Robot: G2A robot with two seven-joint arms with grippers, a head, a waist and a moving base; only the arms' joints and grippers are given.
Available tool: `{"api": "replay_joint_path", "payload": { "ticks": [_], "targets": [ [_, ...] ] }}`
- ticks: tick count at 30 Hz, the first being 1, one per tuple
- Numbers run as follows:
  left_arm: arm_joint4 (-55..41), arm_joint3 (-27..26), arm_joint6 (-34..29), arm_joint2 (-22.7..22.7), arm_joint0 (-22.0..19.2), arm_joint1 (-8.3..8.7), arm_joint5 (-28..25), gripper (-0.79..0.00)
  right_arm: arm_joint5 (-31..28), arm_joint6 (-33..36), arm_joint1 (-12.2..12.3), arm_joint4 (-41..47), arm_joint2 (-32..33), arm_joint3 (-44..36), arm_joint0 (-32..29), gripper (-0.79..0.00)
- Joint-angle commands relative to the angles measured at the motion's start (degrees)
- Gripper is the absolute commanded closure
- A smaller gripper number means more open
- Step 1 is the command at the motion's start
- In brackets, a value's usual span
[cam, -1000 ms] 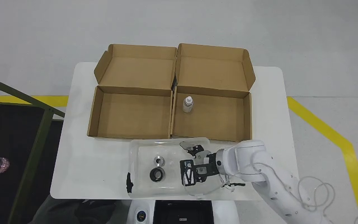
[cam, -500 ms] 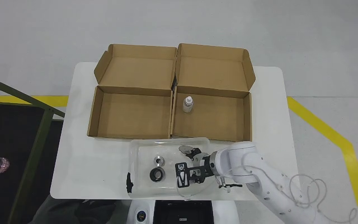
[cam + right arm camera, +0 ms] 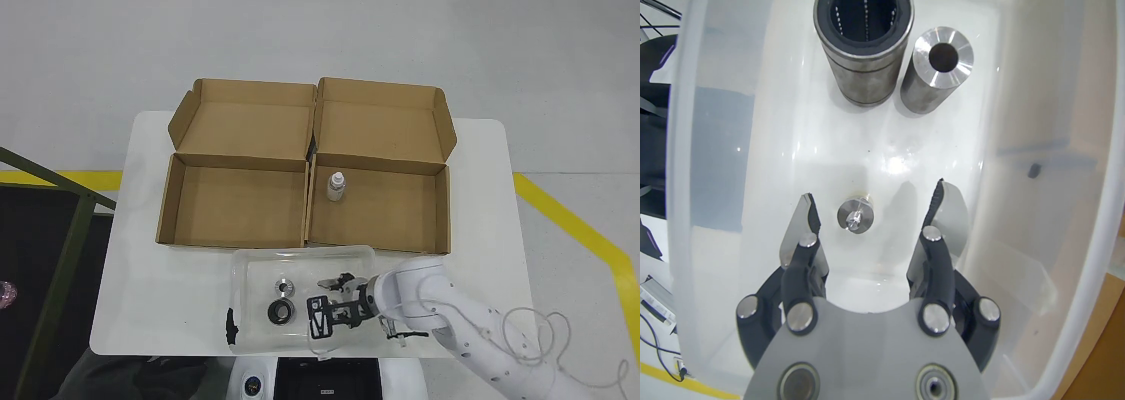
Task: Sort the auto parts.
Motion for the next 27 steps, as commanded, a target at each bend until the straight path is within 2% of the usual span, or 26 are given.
{"api": "replay_joint_path", "payload": {
  "ticks": [1,7,9,13,14,19,27],
  "targets": [
    [0.0,0.0,0.0,0.0,0.0,0.00,0.0,-0.785,0.6,0.6,0.1,0.0,-1.0,0.5,0.5,-0.449],
    [0.0,0.0,0.0,0.0,0.0,0.00,0.0,-0.785,2.3,2.3,0.3,0.6,-3.8,1.1,2.4,-0.339],
    [0.0,0.0,0.0,0.0,0.0,0.00,0.0,-0.785,2.8,2.8,0.5,1.0,-4.5,1.1,3.0,-0.259],
    [0.0,0.0,0.0,0.0,0.0,0.00,0.0,-0.785,3.2,3.2,0.8,2.2,-5.4,0.7,4.0,-0.018],
    [0.0,0.0,0.0,0.0,0.0,0.00,0.0,-0.785,3.1,3.1,0.9,2.5,-5.4,0.4,4.2,0.000],
    [0.0,0.0,0.0,0.0,0.0,0.00,0.0,-0.785,2.6,1.5,1.1,3.4,-4.6,-1.0,4.6,0.000],
    [0.0,0.0,0.0,0.0,0.0,0.00,0.0,-0.785,3.6,-14.1,1.2,-3.3,-2.2,-2.8,4.0,0.000]
  ]
}}
